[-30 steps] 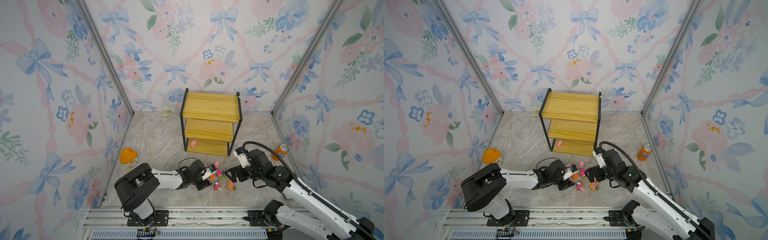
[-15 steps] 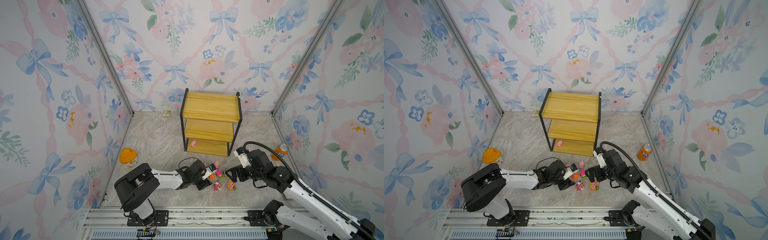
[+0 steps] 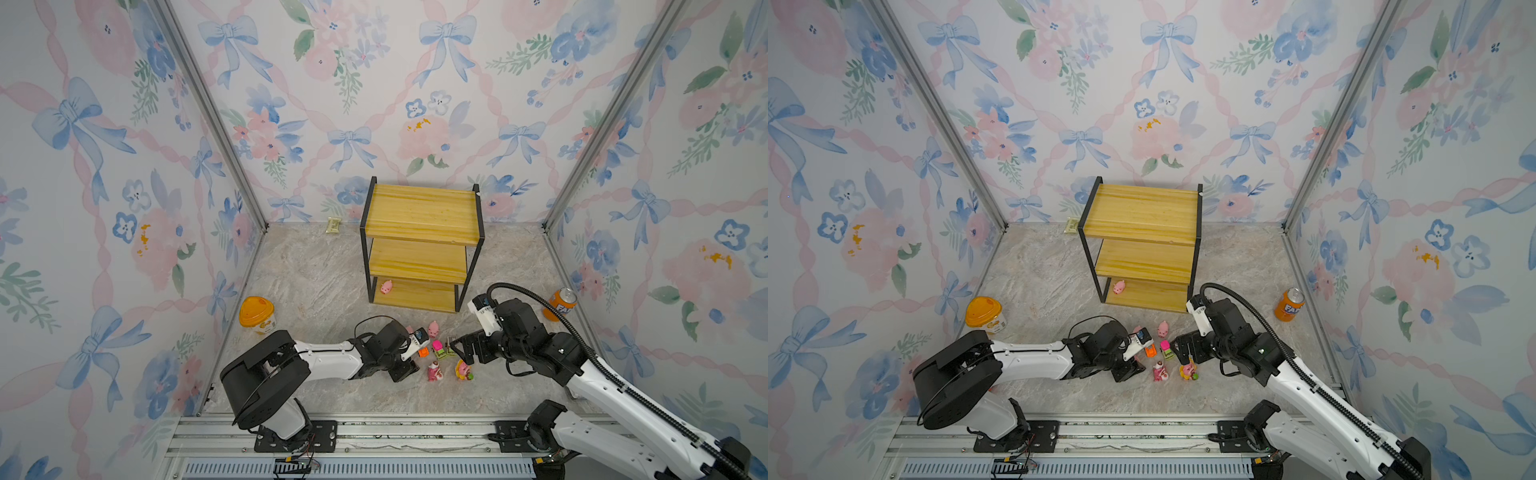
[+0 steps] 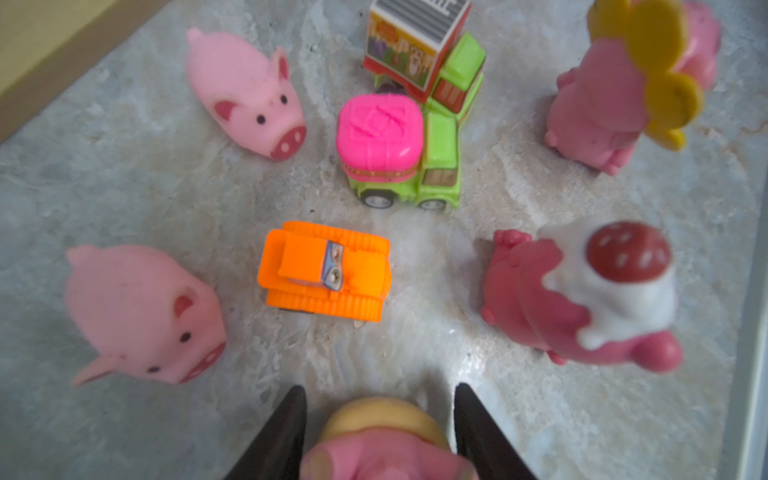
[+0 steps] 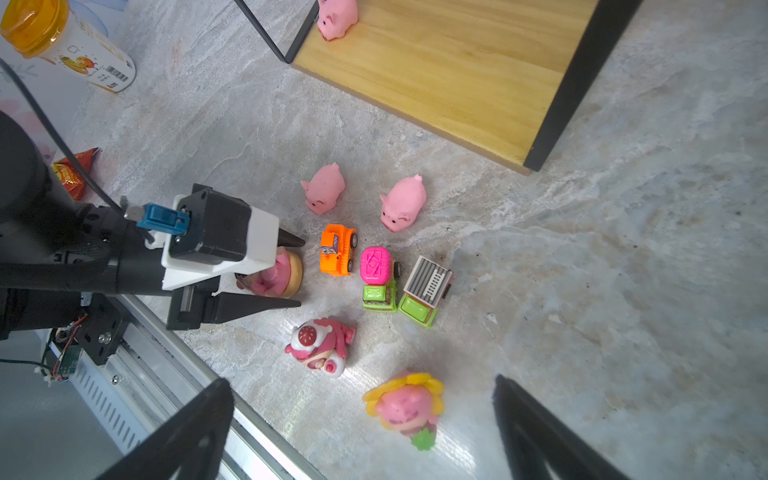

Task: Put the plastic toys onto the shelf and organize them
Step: 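Close the left gripper on the pink figurine on a donut base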

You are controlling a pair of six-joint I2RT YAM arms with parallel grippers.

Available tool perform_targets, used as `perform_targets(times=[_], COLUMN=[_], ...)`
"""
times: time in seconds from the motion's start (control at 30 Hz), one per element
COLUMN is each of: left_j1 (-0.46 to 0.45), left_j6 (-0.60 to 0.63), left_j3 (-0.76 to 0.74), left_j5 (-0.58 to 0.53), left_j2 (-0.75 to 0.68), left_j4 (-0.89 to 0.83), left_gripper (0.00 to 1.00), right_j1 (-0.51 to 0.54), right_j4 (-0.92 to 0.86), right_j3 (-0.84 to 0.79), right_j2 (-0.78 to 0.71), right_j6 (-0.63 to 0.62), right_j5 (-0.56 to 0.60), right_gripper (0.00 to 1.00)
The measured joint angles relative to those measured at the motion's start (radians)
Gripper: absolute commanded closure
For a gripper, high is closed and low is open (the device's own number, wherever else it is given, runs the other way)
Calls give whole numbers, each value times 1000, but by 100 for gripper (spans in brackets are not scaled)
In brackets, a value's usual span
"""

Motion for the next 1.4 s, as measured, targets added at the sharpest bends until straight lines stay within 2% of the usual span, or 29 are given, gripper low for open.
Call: perform_targets(times=[0.2,0.37,0.6,0.97,1.4], left_j1=[0,0,0,0,-5], left_j6=[-16,-17,-16,-19,-79], left_j3=[23,91,103,95,55], left_j5=[17,18,18,15,22], left_j2=[-55,-98,-116,-80,-14], left_j4=[-90,-160,-194,-203,-111], left_gripper=[100,100,100,100,100], right_j1=[0,-1,-3,-4,-10], right_j4=[-8,-23,-31,-44,-48], right_j3=[0,0,0,0,0], right_j2=[3,13,26,38,43], right_j6=[1,1,4,5,9], right_j5=[23,44,49,50,61], right_gripper=[0,0,0,0,0])
